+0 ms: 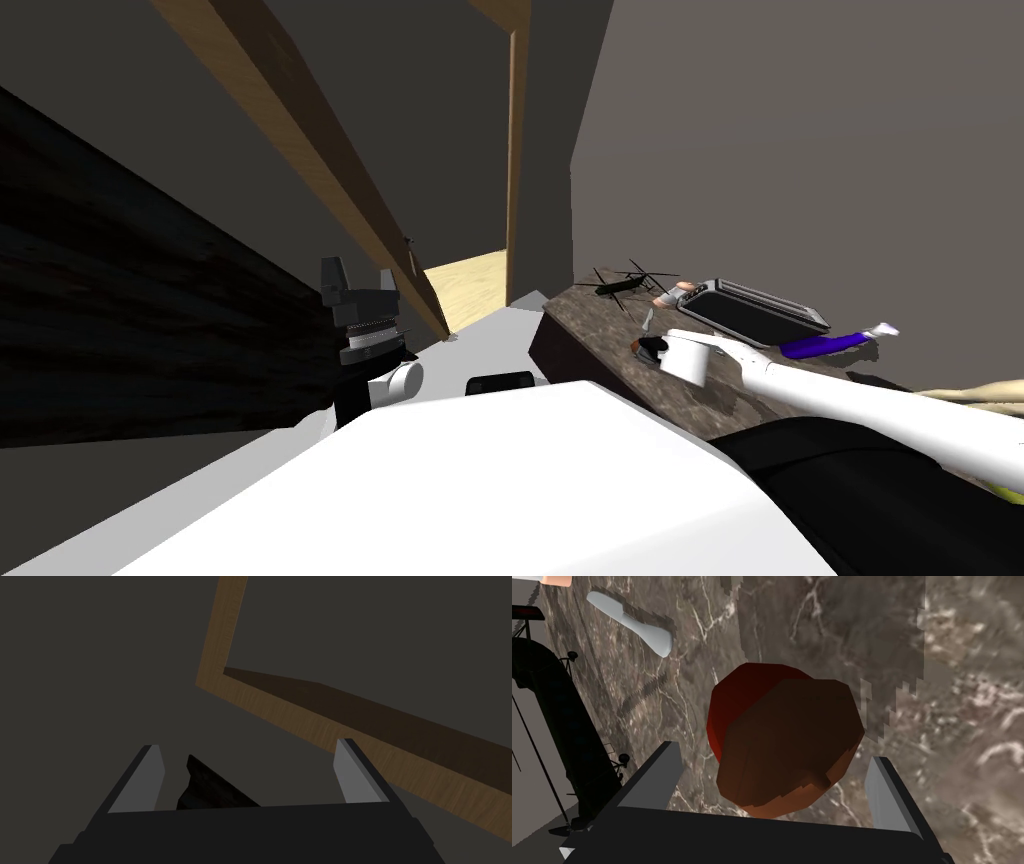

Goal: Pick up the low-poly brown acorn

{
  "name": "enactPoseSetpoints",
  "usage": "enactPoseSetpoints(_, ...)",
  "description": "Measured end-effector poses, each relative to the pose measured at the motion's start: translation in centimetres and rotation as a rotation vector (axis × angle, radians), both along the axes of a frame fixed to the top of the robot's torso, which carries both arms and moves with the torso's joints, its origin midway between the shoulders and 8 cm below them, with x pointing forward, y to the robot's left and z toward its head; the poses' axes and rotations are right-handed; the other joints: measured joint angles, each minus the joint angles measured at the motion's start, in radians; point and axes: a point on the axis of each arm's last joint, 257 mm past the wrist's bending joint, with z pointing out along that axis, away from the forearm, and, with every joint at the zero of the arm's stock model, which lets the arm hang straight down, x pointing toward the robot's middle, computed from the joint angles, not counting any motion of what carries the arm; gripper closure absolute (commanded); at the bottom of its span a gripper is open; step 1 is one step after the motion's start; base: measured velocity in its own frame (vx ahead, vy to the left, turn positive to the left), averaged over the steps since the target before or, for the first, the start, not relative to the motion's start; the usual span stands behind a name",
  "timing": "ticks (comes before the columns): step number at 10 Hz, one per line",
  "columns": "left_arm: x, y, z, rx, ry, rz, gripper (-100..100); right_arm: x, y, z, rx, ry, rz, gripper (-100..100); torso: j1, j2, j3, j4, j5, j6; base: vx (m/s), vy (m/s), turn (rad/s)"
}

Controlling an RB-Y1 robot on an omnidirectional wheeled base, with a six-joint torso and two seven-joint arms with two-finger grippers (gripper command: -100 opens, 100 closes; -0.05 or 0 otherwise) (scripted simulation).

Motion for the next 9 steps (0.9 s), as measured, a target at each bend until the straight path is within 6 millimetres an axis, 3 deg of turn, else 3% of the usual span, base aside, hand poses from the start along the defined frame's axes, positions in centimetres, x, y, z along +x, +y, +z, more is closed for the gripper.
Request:
enactPoseSetpoints(2,0.00,0.01,0.00,0.000,0.000,0.000,0,-0.01,-0.90,0.39,0.005,-0.016,-0.017,-100,-0.002,-0.001,0.000,0.000,0.000,0.001,-0.005,0.005,-0.002)
enactPoseSetpoints(3,0.00,0.01,0.00,0.000,0.000,0.000,0,0.01,-0.89,0.39,0.007,-0.019,-0.019,100,-0.002,-0.001,-0.001,0.000,-0.001,0.001,0.000,0.000,0.000)
enactPoseSetpoints(7,0.00,0.01,0.00,0.000,0.000,0.000,0,-0.03,-0.86,0.35,0.008,-0.018,-0.019,100,-0.003,-0.002,-0.001,0.000,0.000,0.001,0.000,0.000,0.000)
enactPoseSetpoints(8,0.00,0.01,0.00,0.000,0.000,0.000,0,-0.04,-0.86,0.34,0.008,-0.018,-0.019,0,-0.003,-0.002,-0.001,0.000,0.000,0.001,0.000,0.000,0.000)
enactPoseSetpoints(9,0.00,0.01,0.00,0.000,0.000,0.000,0,-0.04,-0.86,0.34,0.008,-0.018,-0.019,100,-0.002,-0.002,-0.001,0.000,0.000,0.001,0.021,-0.041,-0.185)
